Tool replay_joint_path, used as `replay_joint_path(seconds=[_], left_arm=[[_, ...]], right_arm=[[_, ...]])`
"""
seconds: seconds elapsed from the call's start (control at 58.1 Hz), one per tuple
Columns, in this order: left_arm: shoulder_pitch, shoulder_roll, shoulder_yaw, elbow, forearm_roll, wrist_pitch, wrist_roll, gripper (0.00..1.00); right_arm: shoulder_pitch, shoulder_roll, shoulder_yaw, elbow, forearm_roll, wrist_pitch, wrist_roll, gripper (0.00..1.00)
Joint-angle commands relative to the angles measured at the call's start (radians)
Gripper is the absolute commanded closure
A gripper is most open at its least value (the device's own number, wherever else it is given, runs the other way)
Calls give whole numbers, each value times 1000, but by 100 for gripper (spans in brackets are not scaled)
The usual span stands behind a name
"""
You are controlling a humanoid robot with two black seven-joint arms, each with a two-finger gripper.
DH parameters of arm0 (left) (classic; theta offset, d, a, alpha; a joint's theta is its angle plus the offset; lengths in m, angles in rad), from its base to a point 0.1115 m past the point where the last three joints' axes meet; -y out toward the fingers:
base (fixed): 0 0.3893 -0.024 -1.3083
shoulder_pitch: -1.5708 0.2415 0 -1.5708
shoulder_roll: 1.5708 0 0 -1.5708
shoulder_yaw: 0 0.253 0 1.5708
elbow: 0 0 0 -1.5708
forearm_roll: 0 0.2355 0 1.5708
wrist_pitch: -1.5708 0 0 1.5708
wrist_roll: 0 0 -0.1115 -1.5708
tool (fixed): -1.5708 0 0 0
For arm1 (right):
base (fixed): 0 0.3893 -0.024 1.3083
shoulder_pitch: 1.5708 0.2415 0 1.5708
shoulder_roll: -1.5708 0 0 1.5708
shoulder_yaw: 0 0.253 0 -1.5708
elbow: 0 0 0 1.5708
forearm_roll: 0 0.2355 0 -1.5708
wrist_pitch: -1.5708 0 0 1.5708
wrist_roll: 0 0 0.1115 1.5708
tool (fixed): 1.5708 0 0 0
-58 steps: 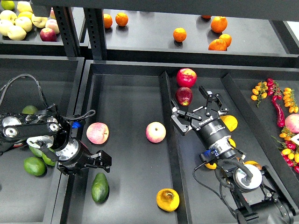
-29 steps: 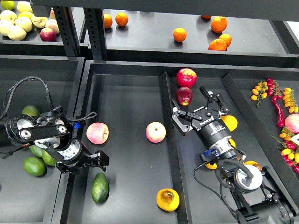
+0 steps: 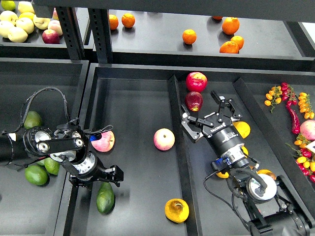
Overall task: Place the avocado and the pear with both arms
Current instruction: 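Lower the left gripper onto the dark green avocado near the robot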
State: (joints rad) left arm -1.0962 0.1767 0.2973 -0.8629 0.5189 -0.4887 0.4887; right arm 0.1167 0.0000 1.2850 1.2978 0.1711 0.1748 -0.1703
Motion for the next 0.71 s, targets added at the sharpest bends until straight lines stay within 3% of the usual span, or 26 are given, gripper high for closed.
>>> replay_joint_path(seconds=[0.0, 0.688], left_arm=[[10, -14, 16, 11, -2, 0, 0, 1], [38, -88, 48, 102, -2, 0, 0, 3]], right_arm=[[0, 0, 0, 0, 1, 0, 0, 1], [-6, 0, 2, 3, 1, 22, 0, 1]])
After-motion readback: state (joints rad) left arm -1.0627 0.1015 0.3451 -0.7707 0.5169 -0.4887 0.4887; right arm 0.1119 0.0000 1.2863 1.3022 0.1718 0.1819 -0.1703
